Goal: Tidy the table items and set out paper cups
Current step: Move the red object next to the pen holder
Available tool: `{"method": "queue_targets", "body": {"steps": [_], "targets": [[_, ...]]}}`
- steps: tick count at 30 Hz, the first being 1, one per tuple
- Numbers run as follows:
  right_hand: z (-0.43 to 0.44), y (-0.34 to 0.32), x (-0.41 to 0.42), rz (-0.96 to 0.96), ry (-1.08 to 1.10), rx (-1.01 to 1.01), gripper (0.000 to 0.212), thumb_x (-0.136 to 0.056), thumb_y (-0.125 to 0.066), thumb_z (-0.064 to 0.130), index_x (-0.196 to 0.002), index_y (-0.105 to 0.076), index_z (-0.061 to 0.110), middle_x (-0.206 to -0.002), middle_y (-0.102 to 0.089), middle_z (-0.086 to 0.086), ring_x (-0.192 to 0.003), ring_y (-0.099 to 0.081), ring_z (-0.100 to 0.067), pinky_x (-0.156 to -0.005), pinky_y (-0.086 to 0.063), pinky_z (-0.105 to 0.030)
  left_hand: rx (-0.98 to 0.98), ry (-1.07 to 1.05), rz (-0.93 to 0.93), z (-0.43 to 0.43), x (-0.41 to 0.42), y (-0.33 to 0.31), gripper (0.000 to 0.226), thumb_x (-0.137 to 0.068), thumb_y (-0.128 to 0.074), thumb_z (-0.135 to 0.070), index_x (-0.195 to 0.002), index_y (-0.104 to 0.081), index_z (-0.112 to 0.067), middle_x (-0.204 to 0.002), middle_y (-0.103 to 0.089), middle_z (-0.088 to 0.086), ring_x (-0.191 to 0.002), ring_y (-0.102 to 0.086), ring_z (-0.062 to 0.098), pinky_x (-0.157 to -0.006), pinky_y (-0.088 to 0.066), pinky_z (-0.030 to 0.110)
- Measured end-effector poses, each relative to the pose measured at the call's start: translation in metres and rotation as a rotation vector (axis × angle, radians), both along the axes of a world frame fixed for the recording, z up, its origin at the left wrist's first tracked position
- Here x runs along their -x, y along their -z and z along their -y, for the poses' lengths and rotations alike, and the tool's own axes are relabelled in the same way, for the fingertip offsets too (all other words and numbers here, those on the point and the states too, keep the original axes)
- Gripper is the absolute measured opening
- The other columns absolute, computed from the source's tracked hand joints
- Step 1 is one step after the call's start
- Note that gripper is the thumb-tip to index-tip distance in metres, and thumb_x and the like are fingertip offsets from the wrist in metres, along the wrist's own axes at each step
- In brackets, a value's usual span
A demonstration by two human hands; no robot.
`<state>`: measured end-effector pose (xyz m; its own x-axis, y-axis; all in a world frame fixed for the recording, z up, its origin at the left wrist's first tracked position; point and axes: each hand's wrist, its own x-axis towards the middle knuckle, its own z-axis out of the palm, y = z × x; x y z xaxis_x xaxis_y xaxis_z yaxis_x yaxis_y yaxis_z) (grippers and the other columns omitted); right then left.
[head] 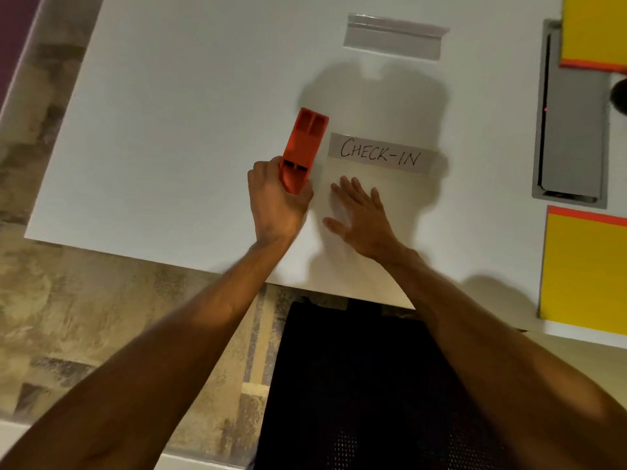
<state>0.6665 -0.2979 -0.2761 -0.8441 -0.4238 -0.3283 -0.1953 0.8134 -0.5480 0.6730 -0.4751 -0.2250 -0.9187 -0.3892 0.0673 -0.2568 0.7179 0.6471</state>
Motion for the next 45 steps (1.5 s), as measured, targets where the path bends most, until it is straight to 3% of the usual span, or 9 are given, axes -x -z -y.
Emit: {"method": "queue_targets", "body": {"steps": [3,6,10,18,26,30,35,39,45], "targets": [[-0.003,-0.034,-0.002,0.131,0.414,0.410,0.065,-0.094,-0.057,0.053,-0.149,-0.039,0.024,-0.153,-0.043,0.001,-0.138,-0.043,-0.014,-0.110,-0.037,-0.032,0.020,0.085,-0.032,-0.016,-0.019,-0.010,0.035,-0.079,-0.075,-0.033,-0.106,-0.062,-0.014,-0.104,-0.062,0.001,-0.096,-0.047,0.013,-0.078,-0.036,0.010],[-0.018,-0.062,-0.010,0.244,0.706,0.718,0.054,-0.091,-0.064,0.048,-0.135,-0.053,0.018,-0.117,-0.069,0.004,-0.097,-0.070,-0.009,-0.083,-0.055,-0.028,0.046,0.172,-0.082,-0.043,-0.029,-0.018,0.041,-0.077,-0.078,-0.025,-0.112,-0.063,-0.011,-0.107,-0.062,0.006,-0.098,-0.050,0.018,-0.080,-0.046,0.027],[-0.051,-0.082,-0.021,0.370,0.879,0.931,0.050,-0.091,-0.066,0.045,-0.127,-0.057,0.012,-0.109,-0.074,-0.006,-0.091,-0.075,-0.020,-0.082,-0.060,-0.039,0.055,0.285,-0.118,-0.084,-0.038,-0.024,0.057,-0.075,-0.082,-0.025,-0.123,-0.057,-0.008,-0.117,-0.060,0.012,-0.103,-0.053,0.025,-0.083,-0.043,0.025],[-0.134,-0.102,-0.037,0.452,1.197,0.990,0.060,-0.081,-0.077,0.042,-0.127,-0.054,0.009,-0.111,-0.072,-0.009,-0.094,-0.073,-0.024,-0.075,-0.058,-0.037,0.497,0.625,-0.377,-0.167,-0.046,-0.018,0.050,-0.082,-0.074,-0.030,-0.122,-0.066,-0.001,-0.118,-0.068,0.016,-0.109,-0.064,0.031,-0.096,-0.046,0.047],[-0.222,-0.097,-0.035,0.242,1.378,0.820,0.059,-0.080,-0.080,0.038,-0.127,-0.052,0.016,-0.119,-0.069,-0.009,-0.102,-0.068,-0.027,-0.086,-0.058,-0.043,0.370,0.795,-0.209,-0.239,-0.036,-0.014,0.090,-0.080,-0.073,-0.054,-0.143,-0.045,0.003,-0.140,-0.054,0.022,-0.126,-0.055,0.038,-0.101,-0.046,0.053],[-0.281,-0.092,-0.021,0.102,1.407,0.657,0.051,-0.077,-0.081,0.034,-0.120,-0.057,0.021,-0.117,-0.069,-0.008,-0.100,-0.068,-0.026,-0.083,-0.060,-0.043,0.250,0.747,-0.134,-0.272,-0.023,-0.001,0.080,-0.093,-0.059,-0.053,-0.150,-0.035,-0.001,-0.152,-0.042,0.018,-0.133,-0.048,0.033,-0.107,-0.044,0.047],[-0.351,-0.084,0.005,-0.066,1.305,0.366,0.053,-0.072,-0.080,0.036,-0.117,-0.061,0.017,-0.110,-0.070,-0.003,-0.086,-0.068,-0.016,-0.059,-0.052,-0.018,0.309,0.781,0.108,-0.310,0.010,0.034,0.077,-0.100,-0.031,-0.059,-0.158,-0.011,-0.014,-0.166,-0.007,0.007,-0.153,-0.007,0.024,-0.124,-0.013,0.046],[-0.395,-0.070,0.036,-0.125,1.183,0.105,0.064,-0.074,-0.078,0.044,-0.126,-0.055,0.015,-0.124,-0.063,-0.006,-0.107,-0.064,-0.024,-0.087,-0.056,-0.037,0.358,0.751,0.218,-0.330,0.032,0.062,0.077,-0.100,-0.022,-0.062,-0.158,-0.002,-0.016,-0.166,0.004,0.006,-0.153,0.010,0.024,-0.124,-0.001,0.047],[-0.436,-0.050,0.080,-0.118,0.980,-0.159,0.077,-0.077,-0.076,0.052,-0.136,-0.048,0.013,-0.133,-0.057,-0.010,-0.118,-0.059,-0.031,-0.095,-0.050,-0.043,0.560,0.680,0.234,-0.341,0.042,0.086,0.079,-0.098,-0.002,-0.065,-0.158,0.004,-0.014,-0.166,0.010,0.008,-0.152,0.014,0.026,-0.123,-0.001,0.050]]}}
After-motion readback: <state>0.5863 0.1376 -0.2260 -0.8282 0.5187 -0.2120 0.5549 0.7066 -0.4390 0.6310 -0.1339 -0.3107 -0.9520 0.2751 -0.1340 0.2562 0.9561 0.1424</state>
